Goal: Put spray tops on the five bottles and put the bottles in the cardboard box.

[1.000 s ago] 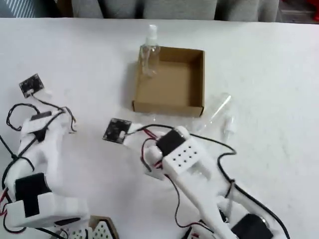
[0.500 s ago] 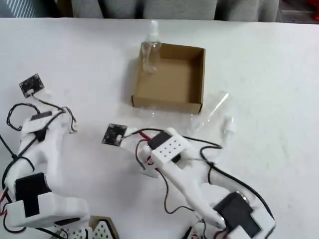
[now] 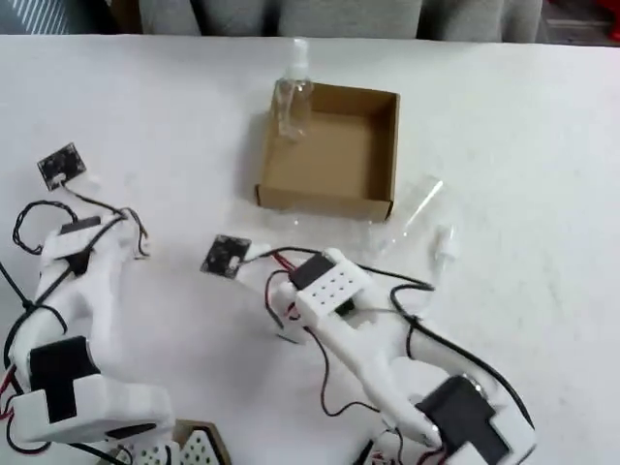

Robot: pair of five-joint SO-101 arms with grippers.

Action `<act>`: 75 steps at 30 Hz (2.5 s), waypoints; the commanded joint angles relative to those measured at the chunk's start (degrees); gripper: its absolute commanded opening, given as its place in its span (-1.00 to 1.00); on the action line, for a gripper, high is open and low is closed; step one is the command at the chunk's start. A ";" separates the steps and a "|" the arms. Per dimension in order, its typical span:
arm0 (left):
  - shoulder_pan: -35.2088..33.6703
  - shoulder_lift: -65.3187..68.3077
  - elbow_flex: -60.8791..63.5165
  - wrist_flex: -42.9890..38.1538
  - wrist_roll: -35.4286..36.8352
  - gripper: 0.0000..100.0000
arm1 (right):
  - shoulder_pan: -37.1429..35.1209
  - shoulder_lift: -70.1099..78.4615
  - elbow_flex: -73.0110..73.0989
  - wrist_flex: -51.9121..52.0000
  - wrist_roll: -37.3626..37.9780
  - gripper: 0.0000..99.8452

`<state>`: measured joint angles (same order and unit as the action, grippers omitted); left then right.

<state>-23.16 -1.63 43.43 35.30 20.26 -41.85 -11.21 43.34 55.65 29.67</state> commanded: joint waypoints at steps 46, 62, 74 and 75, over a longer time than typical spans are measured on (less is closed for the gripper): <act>-7.16 -1.63 -5.27 3.08 5.71 -0.95 | -5.76 12.53 -59.08 27.65 -44.13 -0.32; 9.54 -33.10 3.69 19.52 5.36 -0.95 | 25.45 -2.15 -27.08 20.26 -33.41 -0.96; 21.49 -27.91 -9.58 31.74 5.80 -0.95 | 30.20 -2.15 -20.66 14.73 -33.41 -0.97; 22.20 -26.68 -10.11 32.00 5.80 -0.95 | 30.29 -2.15 -20.13 13.85 -33.41 -0.97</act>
<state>-3.38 -30.99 37.98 66.07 25.45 -12.31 -10.86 22.77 71.82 -4.35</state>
